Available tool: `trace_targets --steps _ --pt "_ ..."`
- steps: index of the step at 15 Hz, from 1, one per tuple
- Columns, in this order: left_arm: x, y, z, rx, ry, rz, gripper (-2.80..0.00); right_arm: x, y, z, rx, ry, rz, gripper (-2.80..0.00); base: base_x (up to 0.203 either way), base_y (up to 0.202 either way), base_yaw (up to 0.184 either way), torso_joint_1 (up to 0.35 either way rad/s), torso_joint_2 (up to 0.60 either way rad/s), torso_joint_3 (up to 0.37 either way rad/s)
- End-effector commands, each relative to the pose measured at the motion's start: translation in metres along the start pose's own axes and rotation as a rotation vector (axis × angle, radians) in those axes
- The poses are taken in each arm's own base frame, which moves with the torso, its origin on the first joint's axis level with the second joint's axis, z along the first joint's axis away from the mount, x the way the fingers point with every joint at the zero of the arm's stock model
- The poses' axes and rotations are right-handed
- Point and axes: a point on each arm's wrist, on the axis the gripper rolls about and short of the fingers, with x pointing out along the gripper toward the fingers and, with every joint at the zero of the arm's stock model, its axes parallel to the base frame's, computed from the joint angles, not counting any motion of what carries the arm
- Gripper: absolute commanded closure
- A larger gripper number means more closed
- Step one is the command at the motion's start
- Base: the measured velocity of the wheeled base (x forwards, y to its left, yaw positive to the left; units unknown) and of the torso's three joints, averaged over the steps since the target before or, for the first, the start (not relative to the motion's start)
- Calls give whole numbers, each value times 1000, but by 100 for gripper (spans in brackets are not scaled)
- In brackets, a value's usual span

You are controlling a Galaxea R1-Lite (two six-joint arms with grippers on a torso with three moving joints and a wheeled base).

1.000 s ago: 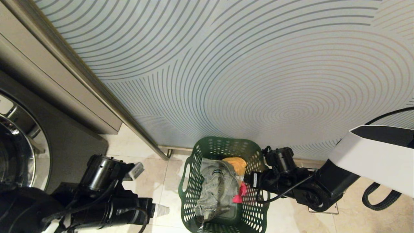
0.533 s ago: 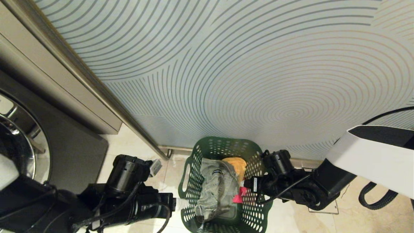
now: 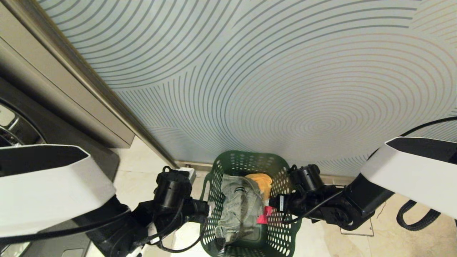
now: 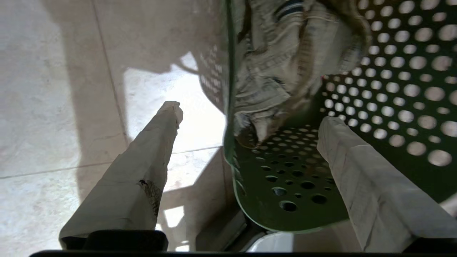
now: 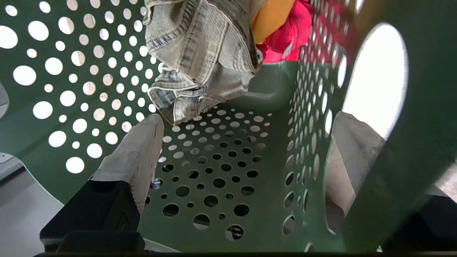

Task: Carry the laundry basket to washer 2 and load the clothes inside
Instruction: Pick up the clothes basket and put it beside the washing machine

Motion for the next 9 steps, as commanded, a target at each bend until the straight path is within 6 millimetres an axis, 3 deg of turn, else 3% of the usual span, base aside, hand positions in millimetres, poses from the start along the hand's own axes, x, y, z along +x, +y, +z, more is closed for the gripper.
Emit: trace_targets --steps 1,9 --pt "14 -1 -8 27 16 45 -280 -4 0 -1 9 -3 3 -280 0 0 0 0 0 0" --pt "43 -12 -35 55 -9 15 -280 -3 -3 -7 12 16 -8 -280 0 0 0 0 0 0"
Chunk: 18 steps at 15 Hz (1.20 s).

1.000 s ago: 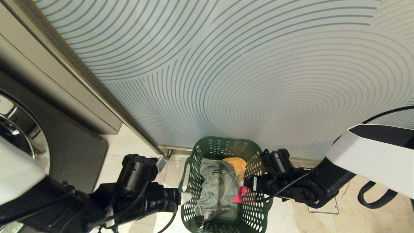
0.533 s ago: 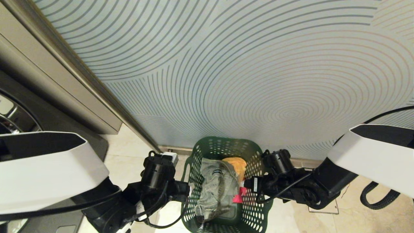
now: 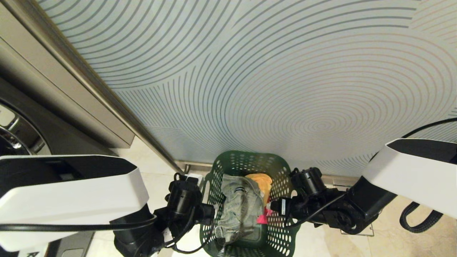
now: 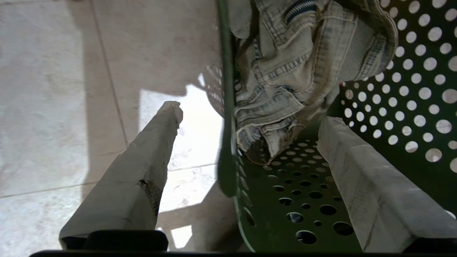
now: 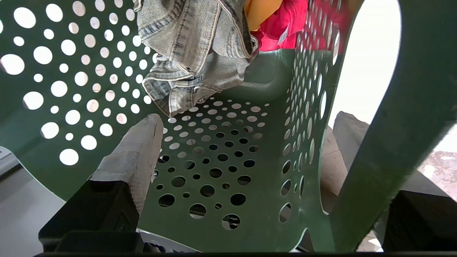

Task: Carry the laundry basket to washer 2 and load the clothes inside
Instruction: Pick up the clothes basket and put it beside the washing machine

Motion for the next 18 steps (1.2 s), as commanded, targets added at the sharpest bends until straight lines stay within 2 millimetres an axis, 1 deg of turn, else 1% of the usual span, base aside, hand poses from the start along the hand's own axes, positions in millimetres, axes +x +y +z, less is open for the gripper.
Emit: trace_targets --steps 1,4,6,8,10,13,18 --pt "8 -7 -14 4 27 -19 -280 -1 0 1 3 -5 2 -280 0 0 0 0 0 0" --pt "19 -18 -24 -10 49 -53 -280 5 -1 -2 3 -8 2 -280 0 0 0 0 0 0" --pt "22 -25 -19 -55 33 -84 -280 8 -2 -2 4 -23 11 -280 0 0 0 0 0 0" --pt "22 -32 -18 -76 35 -119 -280 9 -3 -4 9 -29 18 -280 0 0 0 0 0 0" --pt "22 -40 -13 -135 22 -152 -280 9 -3 -4 13 -56 35 -280 0 0 0 0 0 0" --pt "22 -46 -8 -189 9 -180 -280 9 -3 -4 12 -59 33 -280 0 0 0 0 0 0" --pt "20 -58 -15 -165 42 -209 -280 10 -5 -2 17 -62 26 -280 0 0 0 0 0 0"
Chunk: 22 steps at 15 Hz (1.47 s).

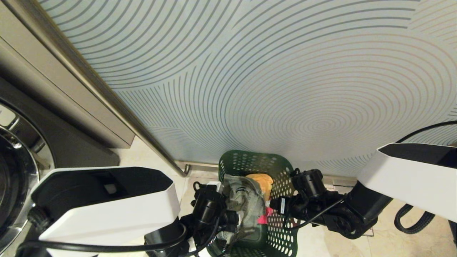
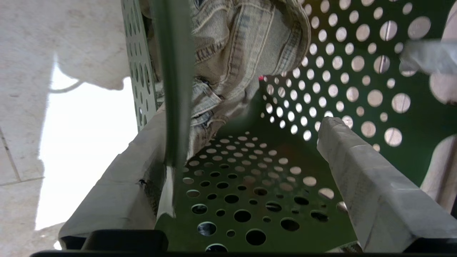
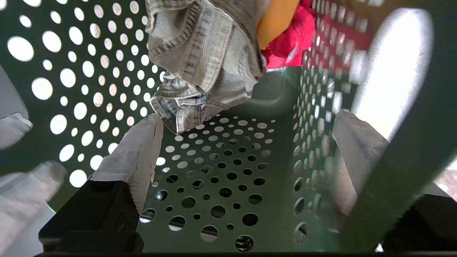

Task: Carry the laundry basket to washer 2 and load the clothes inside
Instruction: Pick up the clothes basket and put it beside the washing machine

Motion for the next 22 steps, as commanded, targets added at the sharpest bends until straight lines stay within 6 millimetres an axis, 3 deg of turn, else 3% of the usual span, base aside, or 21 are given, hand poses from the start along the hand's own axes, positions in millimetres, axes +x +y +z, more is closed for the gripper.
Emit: trace_targets --steps 1,19,20,22 --pt "1 -2 -3 2 7 -5 -280 2 -2 -1 5 2 -3 -280 0 0 0 0 0 0" --pt "0 -16 -9 -1 29 -31 -280 0 -5 -5 18 6 -25 -280 0 0 0 0 0 0" --pt "0 -16 -9 -1 29 -31 0 0 -5 -5 18 6 -27 0 0 0 0 0 0 0" --pt "1 -17 -8 -1 26 -32 0 1 -5 -5 18 3 -25 0 0 0 0 0 0 0"
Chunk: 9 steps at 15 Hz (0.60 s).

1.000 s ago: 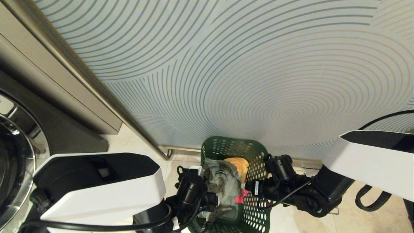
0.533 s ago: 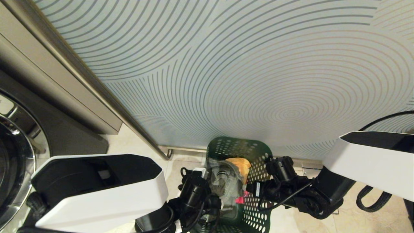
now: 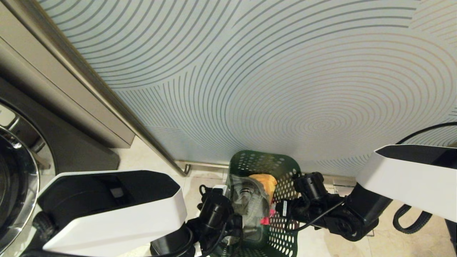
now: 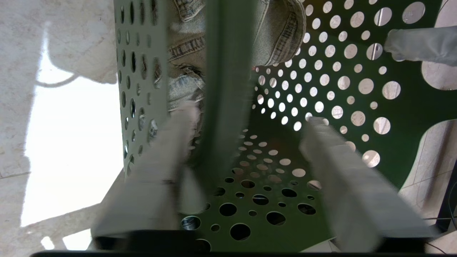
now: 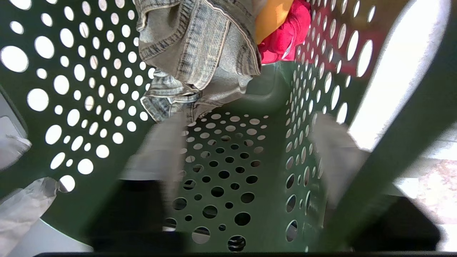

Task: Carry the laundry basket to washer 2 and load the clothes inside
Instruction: Pick up the clothes basket and put it beside the washing machine

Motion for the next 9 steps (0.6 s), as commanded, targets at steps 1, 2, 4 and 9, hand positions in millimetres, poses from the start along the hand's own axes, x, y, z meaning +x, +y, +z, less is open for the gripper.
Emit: trace_targets --steps 1,2,4,9 --pt "1 -1 1 -4 -9 -3 0 1 0 0 3 -3 3 0 0 0 0 0 0 0" --pt "1 -1 1 -4 -9 -3 0 1 0 0 3 -3 3 0 0 0 0 0 0 0" --pt "1 -1 2 -4 -12 -6 0 2 0 -1 3 0 1 0 0 0 0 0 0 0" --pt "-11 -7 12 -42 6 -65 0 -5 3 4 4 -18 14 0 0 0 0 0 0 0"
